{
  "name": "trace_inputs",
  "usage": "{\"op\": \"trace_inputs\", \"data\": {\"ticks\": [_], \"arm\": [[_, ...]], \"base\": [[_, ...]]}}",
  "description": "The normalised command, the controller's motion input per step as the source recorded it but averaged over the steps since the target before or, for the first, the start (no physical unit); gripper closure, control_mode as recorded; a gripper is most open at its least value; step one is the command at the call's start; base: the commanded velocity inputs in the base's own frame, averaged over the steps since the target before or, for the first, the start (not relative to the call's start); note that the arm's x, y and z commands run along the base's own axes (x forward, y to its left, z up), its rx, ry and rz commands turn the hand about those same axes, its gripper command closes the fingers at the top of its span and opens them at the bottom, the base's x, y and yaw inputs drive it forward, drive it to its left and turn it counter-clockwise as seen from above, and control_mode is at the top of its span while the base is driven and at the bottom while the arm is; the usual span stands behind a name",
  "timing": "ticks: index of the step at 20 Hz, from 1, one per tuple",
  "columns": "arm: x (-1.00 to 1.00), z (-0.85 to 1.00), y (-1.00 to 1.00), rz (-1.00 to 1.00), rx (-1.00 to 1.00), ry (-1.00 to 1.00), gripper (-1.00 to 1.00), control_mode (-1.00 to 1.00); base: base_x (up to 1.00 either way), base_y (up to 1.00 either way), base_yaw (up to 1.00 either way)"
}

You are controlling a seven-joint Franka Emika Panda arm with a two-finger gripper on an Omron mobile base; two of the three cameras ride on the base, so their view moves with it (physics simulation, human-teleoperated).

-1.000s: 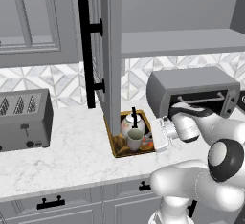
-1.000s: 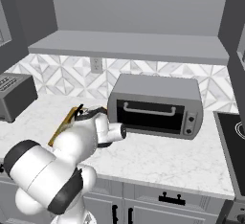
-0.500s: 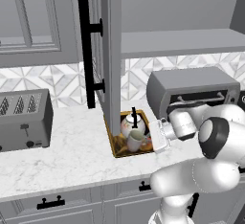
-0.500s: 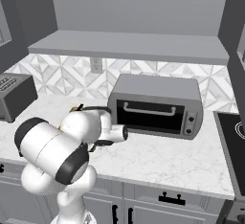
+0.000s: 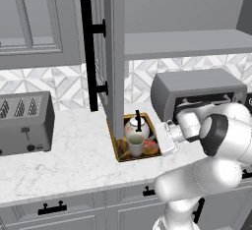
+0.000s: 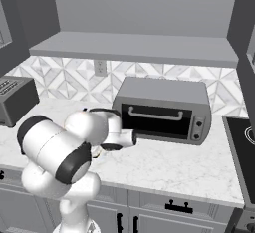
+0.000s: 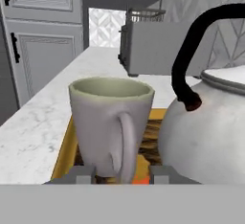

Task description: Pick the kettle from the counter and place it on the tray. Then pick the mug from the cabinet and place it on the tray. Then close the cabinet doors.

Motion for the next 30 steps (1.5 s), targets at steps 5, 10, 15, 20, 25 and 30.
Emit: {"op": "trace_inputs", "data": {"ticks": [5,10,15,20,25,30], "arm": [[-0.37,0.51,0.0,0.0,0.0,0.01,-1.0,-1.0],[-0.66,0.93,-0.21,-0.29,-0.04,0.28,-1.0,-1.0],[-0.25,0.98,-0.54,-0.53,0.0,0.56,-1.0,-1.0],[-0.02,0.36,-0.19,-0.44,-0.14,0.37,-1.0,-1.0],[-0.01,0.02,-0.03,-0.02,0.0,0.02,-1.0,-1.0],[-0.06,0.66,-0.53,-0.36,0.1,0.25,-1.0,-1.0]], "base": [[0.0,0.0,0.0],[0.0,0.0,0.0],[0.0,0.0,0.0],[0.0,0.0,0.0],[0.0,0.0,0.0],[0.0,0.0,0.0]]}}
